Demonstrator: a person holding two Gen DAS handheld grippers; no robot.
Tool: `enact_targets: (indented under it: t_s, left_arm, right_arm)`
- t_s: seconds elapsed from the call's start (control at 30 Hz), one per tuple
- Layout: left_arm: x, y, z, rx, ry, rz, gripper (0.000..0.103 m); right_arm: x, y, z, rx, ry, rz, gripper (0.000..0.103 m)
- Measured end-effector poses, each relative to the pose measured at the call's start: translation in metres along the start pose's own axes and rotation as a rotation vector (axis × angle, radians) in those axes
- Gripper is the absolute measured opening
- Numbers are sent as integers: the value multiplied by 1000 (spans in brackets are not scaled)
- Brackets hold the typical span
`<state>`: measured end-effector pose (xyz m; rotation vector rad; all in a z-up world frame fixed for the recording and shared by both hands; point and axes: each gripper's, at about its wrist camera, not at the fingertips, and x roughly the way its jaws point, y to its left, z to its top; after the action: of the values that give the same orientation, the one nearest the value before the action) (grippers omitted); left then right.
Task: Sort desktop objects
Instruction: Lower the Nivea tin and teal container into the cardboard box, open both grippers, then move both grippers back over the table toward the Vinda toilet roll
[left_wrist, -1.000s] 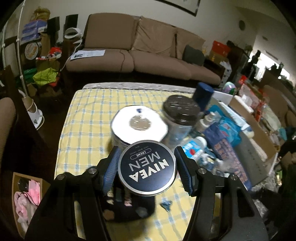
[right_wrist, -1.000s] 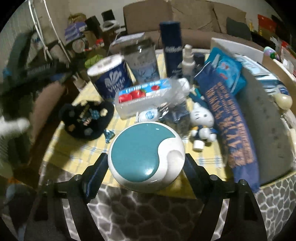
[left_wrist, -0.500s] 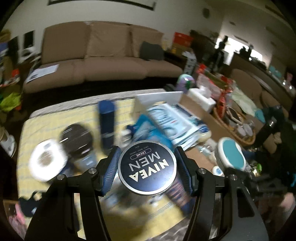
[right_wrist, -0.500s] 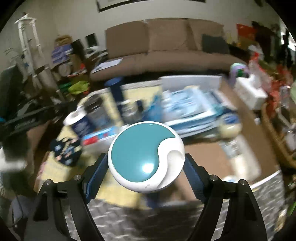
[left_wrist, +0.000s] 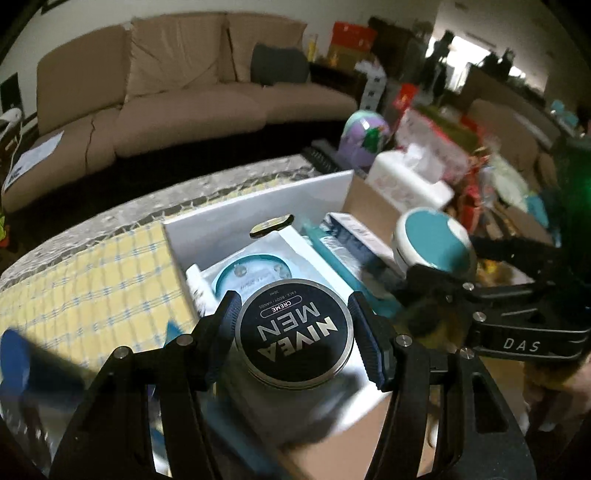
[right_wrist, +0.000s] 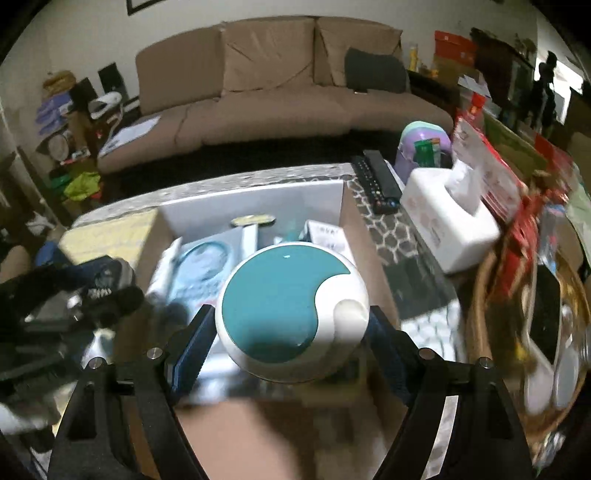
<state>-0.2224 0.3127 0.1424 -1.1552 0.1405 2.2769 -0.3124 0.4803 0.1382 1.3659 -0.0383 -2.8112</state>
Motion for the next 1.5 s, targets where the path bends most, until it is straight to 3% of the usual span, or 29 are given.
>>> enact_targets:
  t_s: [0.1, 0.27, 0.33, 0.4, 0.47, 0.57, 0.77, 0.93, 1.1, 1.3, 1.5]
  left_arm:
    - [28, 6, 11, -10, 53, 13, 57]
    - [53, 13, 20, -47, 69, 21, 57]
    - [55, 17, 19, -64, 67, 21, 69]
    - [54, 21, 20, -81, 50, 10, 94]
    - [45, 21, 19, -89, 33, -3, 99]
    - [17, 25, 15, -116, 4, -44, 99]
    - [-73, 30, -4, -75, -112, -54, 103]
    - [-147, 58, -42, -98, -167, -76, 103]
    - [-206, 104, -102, -133, -182, -14, 103]
    - [-248, 168, -172, -170, -152, 74, 103]
    - [-263, 230, -220, -222, -132, 158, 103]
  right_arm:
    - [32, -5, 16, -11, 32, -10, 83]
    - [72, -14, 27, -16, 76, -40, 83]
    - [83, -17, 28, -4, 92, -32, 83]
    - [89, -22, 28, 31, 110, -17, 84]
    - [82, -25, 27, 63, 90, -7, 84]
    - [56, -27, 27, 89, 42, 7, 85]
    - [-13, -18, 23, 74, -31, 37, 85]
    - [-54, 17, 4, 13, -43, 74, 89]
    - [-87, 68, -28, -47, -59, 106, 96]
    - [-113, 140, -61, -129, -60, 177, 97]
    - [-118, 209, -83, -140, -52, 308, 100]
